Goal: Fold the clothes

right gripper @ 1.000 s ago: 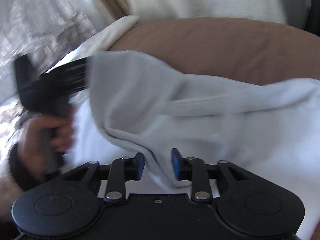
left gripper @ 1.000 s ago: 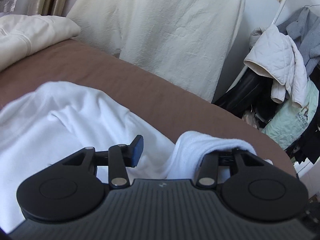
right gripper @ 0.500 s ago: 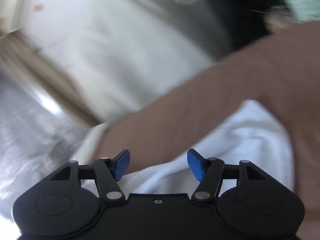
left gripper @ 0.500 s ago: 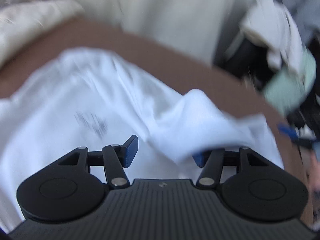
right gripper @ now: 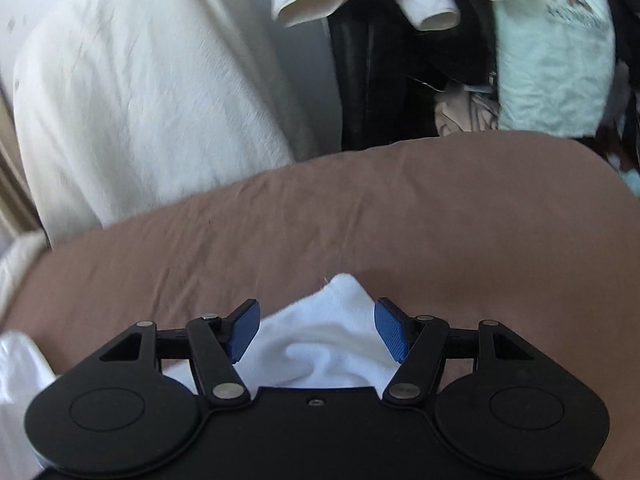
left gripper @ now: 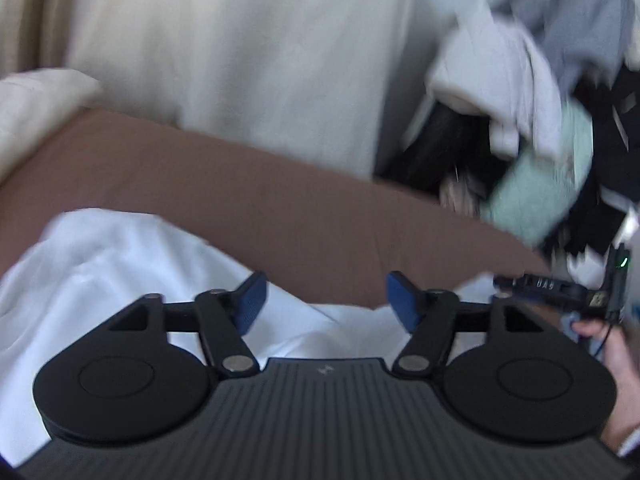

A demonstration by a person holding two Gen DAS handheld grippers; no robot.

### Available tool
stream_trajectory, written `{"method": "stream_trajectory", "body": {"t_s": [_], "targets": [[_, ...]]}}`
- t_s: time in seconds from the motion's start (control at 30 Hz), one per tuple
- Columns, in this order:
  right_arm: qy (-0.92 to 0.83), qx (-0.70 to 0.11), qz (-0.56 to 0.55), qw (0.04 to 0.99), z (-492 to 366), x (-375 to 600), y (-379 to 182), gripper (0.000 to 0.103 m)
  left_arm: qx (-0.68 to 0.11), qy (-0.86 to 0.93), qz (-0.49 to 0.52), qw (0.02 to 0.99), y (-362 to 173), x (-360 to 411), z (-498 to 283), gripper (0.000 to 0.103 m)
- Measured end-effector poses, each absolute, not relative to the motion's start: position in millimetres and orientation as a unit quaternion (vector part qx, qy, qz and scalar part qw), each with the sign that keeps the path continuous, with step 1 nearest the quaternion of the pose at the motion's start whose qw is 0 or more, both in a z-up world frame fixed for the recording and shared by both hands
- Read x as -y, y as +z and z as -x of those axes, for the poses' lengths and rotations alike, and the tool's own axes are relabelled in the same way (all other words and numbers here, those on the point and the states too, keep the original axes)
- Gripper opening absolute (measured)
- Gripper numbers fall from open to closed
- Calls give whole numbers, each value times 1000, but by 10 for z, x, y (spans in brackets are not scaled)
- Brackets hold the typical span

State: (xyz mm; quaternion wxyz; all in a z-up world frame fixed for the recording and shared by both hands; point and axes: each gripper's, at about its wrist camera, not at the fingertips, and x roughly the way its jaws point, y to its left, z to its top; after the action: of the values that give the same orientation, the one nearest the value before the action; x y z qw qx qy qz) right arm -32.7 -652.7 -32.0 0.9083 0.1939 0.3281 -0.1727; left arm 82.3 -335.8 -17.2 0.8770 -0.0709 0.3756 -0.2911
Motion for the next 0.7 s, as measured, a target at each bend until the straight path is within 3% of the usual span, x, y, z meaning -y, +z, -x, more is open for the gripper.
{"method": "stream_trajectory", "body": {"t_s": [0.17, 0.23, 0.27, 0.3, 0.33, 0.37, 0.4, 0.7], "targets": [[-174, -355, -181, 900, 298, 6584, -542, 70, -514, -302, -37, 802, -644, 3872, -1304, 70], [-162, -346, -185, 905, 299, 6596, -621, 66, -499, -304, -72, 808, -710, 3932, -1246, 70], [-153, -339, -175, 912, 300, 6570, -633, 50, -483, -309, -87, 814, -722, 3953, -1200, 60], [-156, -339, -152, 915, 284, 6522, -612, 38, -463, -312, -104, 823, -722, 3962, -1147, 42], [-159, -339, -129, 918, 267, 6474, -589, 19, -439, -311, -121, 834, -707, 3958, -1085, 7], [-162, -339, -106, 921, 251, 6425, -567, 5, -419, -308, -126, 845, -681, 3932, -1044, 7], [-165, -338, -83, 923, 234, 6377, -544, 3, -401, -300, -112, 858, -618, 3874, -1043, 7], [-246, -215, -127, 937, 306, 6710, -211, 3, -161, -133, 21, 978, 302, 3504, -1701, 7]]}}
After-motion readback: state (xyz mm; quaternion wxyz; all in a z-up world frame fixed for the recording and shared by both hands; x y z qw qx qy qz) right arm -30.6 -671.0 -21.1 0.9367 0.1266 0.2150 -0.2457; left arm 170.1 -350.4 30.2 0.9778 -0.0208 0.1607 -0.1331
